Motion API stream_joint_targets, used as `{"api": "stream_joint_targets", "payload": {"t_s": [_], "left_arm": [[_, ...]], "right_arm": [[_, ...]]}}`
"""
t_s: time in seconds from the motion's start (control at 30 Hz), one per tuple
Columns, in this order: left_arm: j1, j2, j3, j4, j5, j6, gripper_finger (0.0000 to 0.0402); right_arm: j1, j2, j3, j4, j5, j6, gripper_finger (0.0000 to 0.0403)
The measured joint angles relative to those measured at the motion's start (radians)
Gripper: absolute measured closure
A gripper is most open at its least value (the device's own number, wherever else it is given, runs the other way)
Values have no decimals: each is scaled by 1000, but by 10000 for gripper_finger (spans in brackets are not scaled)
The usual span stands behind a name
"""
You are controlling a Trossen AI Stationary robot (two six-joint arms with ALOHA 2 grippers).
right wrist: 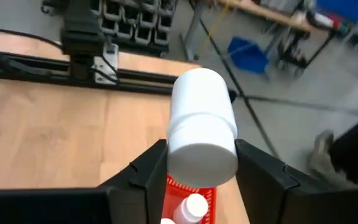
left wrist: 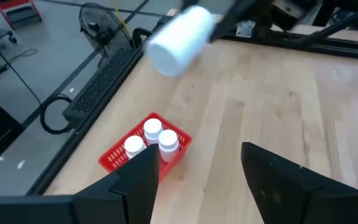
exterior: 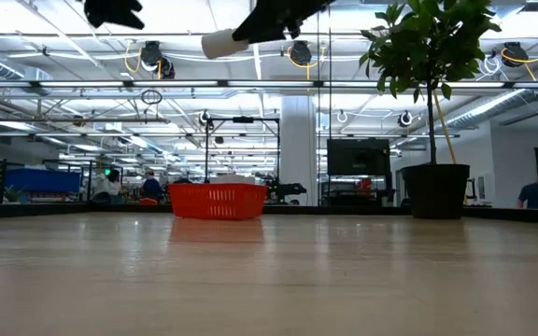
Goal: Pick and place pill bottles into a basket
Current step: Put the white pill bottle into the orange basket
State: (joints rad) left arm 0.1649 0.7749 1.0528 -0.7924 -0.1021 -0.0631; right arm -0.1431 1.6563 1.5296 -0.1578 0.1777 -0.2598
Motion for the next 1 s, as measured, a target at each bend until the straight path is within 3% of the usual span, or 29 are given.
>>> {"api": "stream_joint_targets", "payload": {"t_s": [0.17,0.47,0.77,0.9,1.0], "left_arm": [[-8,-113,-179,143,14,-48,182],[-18,-199,-390,276,-34,-130,183],[-18,-187,-481,378,-34,-148,189],[-18,-176,-502,443,-50,-135,188],[-18,-157,-504,470,-85,-118,186]], "right_arm": [[-67,109,224,-236,-99,75,255],[-137,343,569,-670,-105,86,255],[-168,434,608,-859,-92,83,255],[-133,430,608,-881,9,76,255],[-93,412,608,-922,-31,82,255]]}}
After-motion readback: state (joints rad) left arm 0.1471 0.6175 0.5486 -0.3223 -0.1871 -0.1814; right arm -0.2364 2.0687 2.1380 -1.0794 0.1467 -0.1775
